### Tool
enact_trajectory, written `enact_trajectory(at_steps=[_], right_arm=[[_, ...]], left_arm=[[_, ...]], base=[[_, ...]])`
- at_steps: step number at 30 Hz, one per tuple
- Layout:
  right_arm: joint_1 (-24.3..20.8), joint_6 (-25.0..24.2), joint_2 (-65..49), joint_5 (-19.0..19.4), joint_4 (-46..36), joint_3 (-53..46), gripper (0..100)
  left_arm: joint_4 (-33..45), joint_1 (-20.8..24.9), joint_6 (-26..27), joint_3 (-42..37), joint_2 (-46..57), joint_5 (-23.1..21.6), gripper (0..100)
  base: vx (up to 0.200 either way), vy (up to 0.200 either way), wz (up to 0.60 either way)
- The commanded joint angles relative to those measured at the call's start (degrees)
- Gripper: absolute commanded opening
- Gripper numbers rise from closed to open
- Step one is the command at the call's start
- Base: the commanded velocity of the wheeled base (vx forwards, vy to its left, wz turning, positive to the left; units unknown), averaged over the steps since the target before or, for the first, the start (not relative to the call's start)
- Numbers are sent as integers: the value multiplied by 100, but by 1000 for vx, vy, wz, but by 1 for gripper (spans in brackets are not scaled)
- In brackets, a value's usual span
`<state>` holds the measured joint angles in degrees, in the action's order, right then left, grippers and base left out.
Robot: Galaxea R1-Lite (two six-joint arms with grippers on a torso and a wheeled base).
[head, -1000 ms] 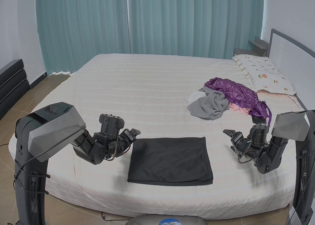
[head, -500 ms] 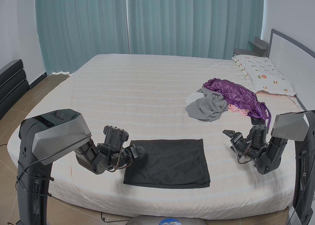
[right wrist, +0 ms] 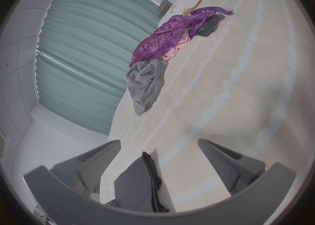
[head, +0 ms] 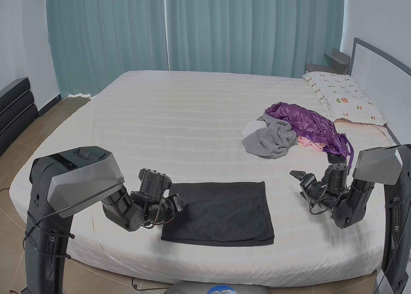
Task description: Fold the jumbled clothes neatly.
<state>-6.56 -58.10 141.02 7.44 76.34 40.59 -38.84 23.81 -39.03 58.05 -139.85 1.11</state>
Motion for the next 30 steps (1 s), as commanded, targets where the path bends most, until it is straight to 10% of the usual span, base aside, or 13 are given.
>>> enact_trajectory(at_steps=[1, 30], right_arm=[[-3, 0, 13, 3, 4, 1, 100], [-3, 36, 13, 12, 4, -8, 100]], left_arm=[[-1, -8, -16, 13, -25, 12, 0], [-308, -17, -227, -48, 19, 170, 0]], base=[[0, 0, 0], [0, 0, 0]])
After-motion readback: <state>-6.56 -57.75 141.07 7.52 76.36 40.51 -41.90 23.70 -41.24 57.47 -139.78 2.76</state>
